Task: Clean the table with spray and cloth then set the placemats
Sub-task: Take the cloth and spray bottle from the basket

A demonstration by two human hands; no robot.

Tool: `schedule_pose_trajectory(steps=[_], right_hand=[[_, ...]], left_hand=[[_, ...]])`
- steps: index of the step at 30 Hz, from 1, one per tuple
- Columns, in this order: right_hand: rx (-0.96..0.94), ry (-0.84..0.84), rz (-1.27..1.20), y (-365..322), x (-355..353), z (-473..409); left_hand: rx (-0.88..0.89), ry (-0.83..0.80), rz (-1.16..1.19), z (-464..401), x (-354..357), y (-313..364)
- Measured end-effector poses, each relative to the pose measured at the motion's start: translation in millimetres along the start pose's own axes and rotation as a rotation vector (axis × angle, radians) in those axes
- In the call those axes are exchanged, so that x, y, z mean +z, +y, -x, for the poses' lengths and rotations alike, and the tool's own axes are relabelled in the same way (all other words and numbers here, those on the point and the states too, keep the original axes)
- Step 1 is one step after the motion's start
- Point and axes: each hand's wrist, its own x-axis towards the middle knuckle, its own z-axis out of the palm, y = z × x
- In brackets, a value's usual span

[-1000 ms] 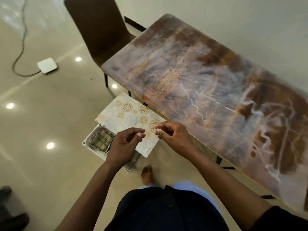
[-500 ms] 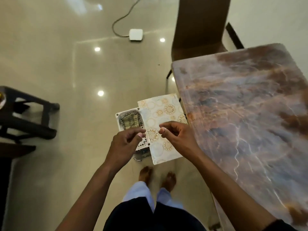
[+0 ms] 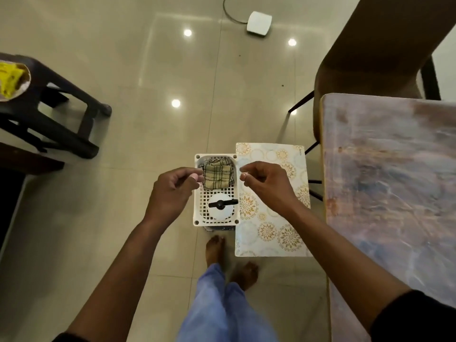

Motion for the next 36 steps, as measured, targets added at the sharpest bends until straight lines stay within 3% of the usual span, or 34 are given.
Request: schedule_pose_trajectory(steps=[10, 15, 19, 29, 36], right_hand=[[0.014, -0.131, 0.338, 97.2, 94.6, -108.4], [-0.215, -0.296, 0.69, 136.7, 125.6, -131.3], [-0.35, -0.282, 0.886, 161.2, 135.2, -141.2], [-0.561, -0.12, 0.906, 175.3, 140.0, -148.2], [-0.485, -0.072, 0.718, 144.6, 125.0, -153.5]], left_hand=[[-0.229, -0.043, 0.055, -86.8, 29.8, -114.0], [-0.293, -0.039, 0.06, -108.5, 41.4, -154.8], [-0.3, -0.035, 0.052, -116.1, 45.2, -174.2], [-0.271, -0.037, 0.029, -120.4, 58.7, -181.3], [-0.037, -0.025, -0.189, -131.4, 66.7, -164.5]])
